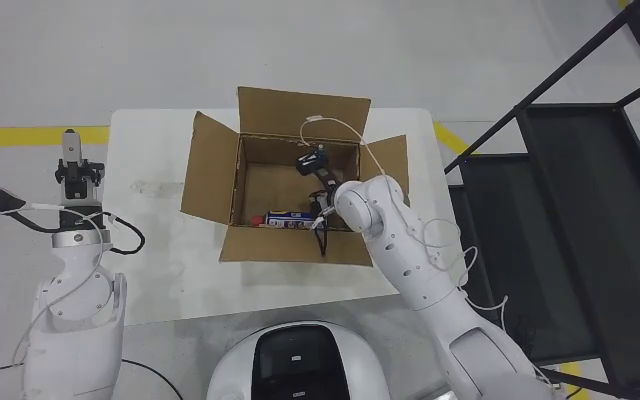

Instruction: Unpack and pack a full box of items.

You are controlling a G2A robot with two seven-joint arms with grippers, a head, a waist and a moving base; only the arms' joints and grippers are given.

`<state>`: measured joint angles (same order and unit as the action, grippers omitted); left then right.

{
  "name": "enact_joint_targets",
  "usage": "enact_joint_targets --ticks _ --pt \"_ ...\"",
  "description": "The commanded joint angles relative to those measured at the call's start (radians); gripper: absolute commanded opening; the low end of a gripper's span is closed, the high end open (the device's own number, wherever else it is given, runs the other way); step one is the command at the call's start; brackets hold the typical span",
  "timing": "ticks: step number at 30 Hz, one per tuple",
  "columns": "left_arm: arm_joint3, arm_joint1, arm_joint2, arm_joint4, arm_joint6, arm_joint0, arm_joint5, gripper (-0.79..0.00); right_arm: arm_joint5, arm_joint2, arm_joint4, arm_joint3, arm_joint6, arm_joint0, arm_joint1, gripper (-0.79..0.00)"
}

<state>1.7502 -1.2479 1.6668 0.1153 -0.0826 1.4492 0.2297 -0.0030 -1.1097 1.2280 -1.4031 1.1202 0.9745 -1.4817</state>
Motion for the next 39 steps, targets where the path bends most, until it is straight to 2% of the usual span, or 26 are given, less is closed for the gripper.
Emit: enact_joint_targets --ticks 1,14,16,17,28,30,33,34,39 --pt "0.0 0.0 0.0 0.0 0.0 0.0 0.0 0.0 0.0 0.002 0.001 0.005 -0.002 0.0 0.001 -0.785" --pt "0.0 0.0 0.0 0.0 0.0 0.0 0.0 0.0 -0.013 0.009 0.015 0.036 -0.028 0.006 0.006 -0.785" --pt "0.0 0.0 0.0 0.0 0.0 0.0 0.0 0.0 -0.012 0.009 0.017 0.035 -0.028 0.005 0.007 -0.529" --pt "0.0 0.0 0.0 0.0 0.0 0.0 0.0 0.0 -0.013 0.008 0.016 0.032 -0.027 0.004 0.007 -0.499" --pt "0.0 0.0 0.0 0.0 0.0 0.0 0.0 0.0 -0.037 0.014 0.016 0.062 -0.024 -0.017 0.01 -0.4" --pt "0.0 0.0 0.0 0.0 0.0 0.0 0.0 0.0 -0.037 0.017 0.017 0.068 -0.026 -0.02 0.01 -0.357" --pt "0.0 0.0 0.0 0.0 0.0 0.0 0.0 0.0 -0.036 0.026 0.02 0.089 -0.035 -0.03 0.008 -0.188" --pt "0.0 0.0 0.0 0.0 0.0 0.0 0.0 0.0 -0.036 0.029 0.019 0.099 -0.041 -0.036 0.007 -0.154" --pt "0.0 0.0 0.0 0.0 0.0 0.0 0.0 0.0 -0.03 0.043 0.016 0.147 -0.059 -0.057 0.003 -0.114"
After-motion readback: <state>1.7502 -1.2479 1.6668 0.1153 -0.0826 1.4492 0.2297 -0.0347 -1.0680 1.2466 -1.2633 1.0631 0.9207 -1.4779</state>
